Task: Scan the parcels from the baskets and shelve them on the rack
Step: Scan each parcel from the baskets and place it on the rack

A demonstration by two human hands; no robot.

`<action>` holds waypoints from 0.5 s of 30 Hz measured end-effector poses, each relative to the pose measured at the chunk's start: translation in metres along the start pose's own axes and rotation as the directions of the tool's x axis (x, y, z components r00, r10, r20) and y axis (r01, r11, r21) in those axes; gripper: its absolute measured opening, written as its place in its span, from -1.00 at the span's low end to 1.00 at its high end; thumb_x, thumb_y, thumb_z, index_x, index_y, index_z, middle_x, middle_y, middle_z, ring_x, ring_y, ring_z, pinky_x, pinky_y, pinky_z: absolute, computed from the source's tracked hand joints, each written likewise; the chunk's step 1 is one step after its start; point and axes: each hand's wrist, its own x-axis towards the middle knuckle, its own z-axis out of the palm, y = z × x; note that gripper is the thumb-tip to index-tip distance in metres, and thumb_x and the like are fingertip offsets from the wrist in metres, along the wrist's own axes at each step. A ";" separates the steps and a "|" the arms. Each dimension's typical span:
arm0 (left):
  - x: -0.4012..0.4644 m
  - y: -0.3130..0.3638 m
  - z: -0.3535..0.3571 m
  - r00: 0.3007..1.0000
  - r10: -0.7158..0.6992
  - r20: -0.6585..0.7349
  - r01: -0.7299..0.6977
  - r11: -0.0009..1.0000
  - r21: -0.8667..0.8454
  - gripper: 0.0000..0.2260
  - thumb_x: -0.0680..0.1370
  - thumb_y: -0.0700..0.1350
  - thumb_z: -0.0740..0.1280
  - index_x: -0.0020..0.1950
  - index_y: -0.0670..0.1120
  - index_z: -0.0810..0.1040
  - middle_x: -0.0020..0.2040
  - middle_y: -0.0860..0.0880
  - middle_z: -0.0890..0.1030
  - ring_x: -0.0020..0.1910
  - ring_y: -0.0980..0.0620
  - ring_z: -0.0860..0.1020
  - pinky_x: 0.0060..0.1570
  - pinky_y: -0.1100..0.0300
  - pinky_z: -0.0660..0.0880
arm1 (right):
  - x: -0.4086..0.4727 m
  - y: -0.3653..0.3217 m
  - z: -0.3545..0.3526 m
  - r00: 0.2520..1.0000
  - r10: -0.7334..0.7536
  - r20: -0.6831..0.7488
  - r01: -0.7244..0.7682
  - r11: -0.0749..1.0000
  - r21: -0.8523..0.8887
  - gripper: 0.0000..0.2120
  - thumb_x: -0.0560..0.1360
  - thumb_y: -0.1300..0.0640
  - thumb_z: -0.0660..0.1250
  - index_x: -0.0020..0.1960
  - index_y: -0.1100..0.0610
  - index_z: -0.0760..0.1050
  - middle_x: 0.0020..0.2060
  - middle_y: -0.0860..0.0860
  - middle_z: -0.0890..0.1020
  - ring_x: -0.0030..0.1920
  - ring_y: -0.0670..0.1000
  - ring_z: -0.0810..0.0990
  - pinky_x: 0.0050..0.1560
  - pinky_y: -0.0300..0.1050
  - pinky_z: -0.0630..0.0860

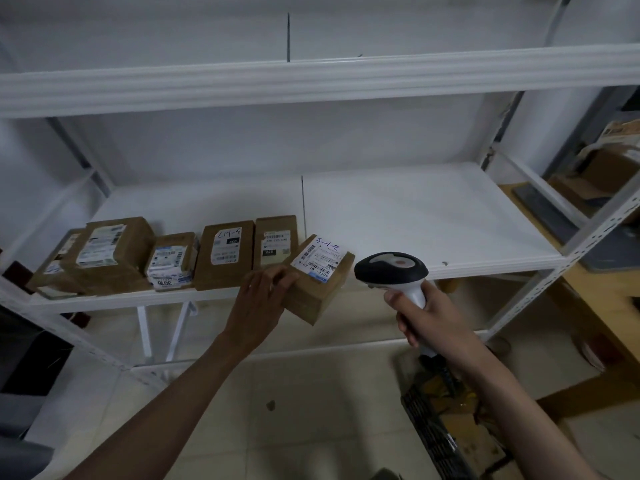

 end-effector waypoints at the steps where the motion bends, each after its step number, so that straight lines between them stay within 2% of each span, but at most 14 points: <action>1: 0.004 0.003 0.003 1.000 -0.008 0.003 0.008 1.000 -0.009 -0.24 0.27 -0.32 0.59 0.39 -0.09 0.35 0.31 -0.16 0.38 0.25 -0.15 0.47 0.27 -0.07 0.43 | 0.003 0.002 0.000 1.000 0.008 -0.017 -0.008 1.000 0.005 -0.82 0.60 0.03 0.37 0.04 0.13 0.47 -0.45 0.07 0.56 -0.53 0.02 0.42 -0.49 -0.18 0.38; 5: 0.030 0.015 0.016 0.996 -0.052 0.075 0.056 0.997 -0.044 -0.20 0.27 -0.29 0.61 0.42 -0.09 0.33 0.34 -0.18 0.40 0.27 -0.21 0.50 0.24 -0.11 0.50 | 0.023 0.009 -0.006 0.997 0.032 -0.066 -0.030 0.999 0.033 -0.82 0.61 0.06 0.37 0.03 0.17 0.46 -0.45 0.08 0.54 -0.55 0.00 0.39 -0.51 -0.22 0.36; 9: 0.062 0.021 0.031 0.988 -0.117 0.099 0.124 0.990 -0.069 -0.19 0.25 -0.28 0.62 0.41 -0.09 0.33 0.34 -0.16 0.36 0.29 -0.16 0.42 0.20 -0.16 0.55 | 0.052 0.012 -0.018 0.996 0.070 -0.059 -0.066 0.995 0.068 -0.80 0.61 0.05 0.37 0.08 0.18 0.46 -0.45 0.07 0.53 -0.55 -0.01 0.39 -0.51 -0.21 0.36; 15: 0.098 0.018 0.057 0.963 -0.227 0.148 0.218 0.973 0.072 -0.22 0.25 -0.24 0.58 0.40 -0.09 0.32 0.31 -0.20 0.45 0.23 -0.19 0.51 0.19 -0.11 0.51 | 0.103 0.015 -0.037 0.995 0.095 -0.029 -0.093 0.994 0.064 -0.75 0.62 0.05 0.35 0.10 0.23 0.44 -0.43 0.08 0.54 -0.53 0.01 0.40 -0.48 -0.18 0.39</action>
